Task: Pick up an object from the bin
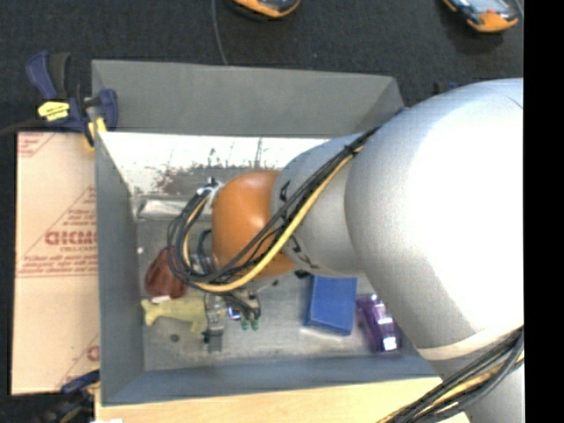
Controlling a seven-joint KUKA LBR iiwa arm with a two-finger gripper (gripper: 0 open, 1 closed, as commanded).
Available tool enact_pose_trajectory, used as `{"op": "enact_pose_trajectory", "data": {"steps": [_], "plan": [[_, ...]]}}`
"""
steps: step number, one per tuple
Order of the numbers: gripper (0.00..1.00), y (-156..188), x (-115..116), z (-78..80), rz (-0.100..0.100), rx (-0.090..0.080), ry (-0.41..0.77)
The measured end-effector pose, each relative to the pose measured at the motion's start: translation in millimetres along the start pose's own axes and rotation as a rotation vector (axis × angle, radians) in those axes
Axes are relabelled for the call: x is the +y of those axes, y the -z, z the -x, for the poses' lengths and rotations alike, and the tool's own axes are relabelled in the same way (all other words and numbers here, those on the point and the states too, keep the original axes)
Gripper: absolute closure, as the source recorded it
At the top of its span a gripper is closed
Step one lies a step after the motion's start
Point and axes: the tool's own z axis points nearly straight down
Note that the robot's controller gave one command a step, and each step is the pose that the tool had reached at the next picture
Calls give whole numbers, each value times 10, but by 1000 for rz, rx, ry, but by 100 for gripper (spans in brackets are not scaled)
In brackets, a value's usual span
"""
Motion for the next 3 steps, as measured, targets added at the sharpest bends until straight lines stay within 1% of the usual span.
{"op": "enact_pose_trajectory", "data": {"steps": [1, 2, 3], "plan": [[100, -2, -17, 184, -1, -2, 73], [100, -2, -16, 184, -1, -2, 73], [100, 464, -44, 183, -3, 6, 77]]}}
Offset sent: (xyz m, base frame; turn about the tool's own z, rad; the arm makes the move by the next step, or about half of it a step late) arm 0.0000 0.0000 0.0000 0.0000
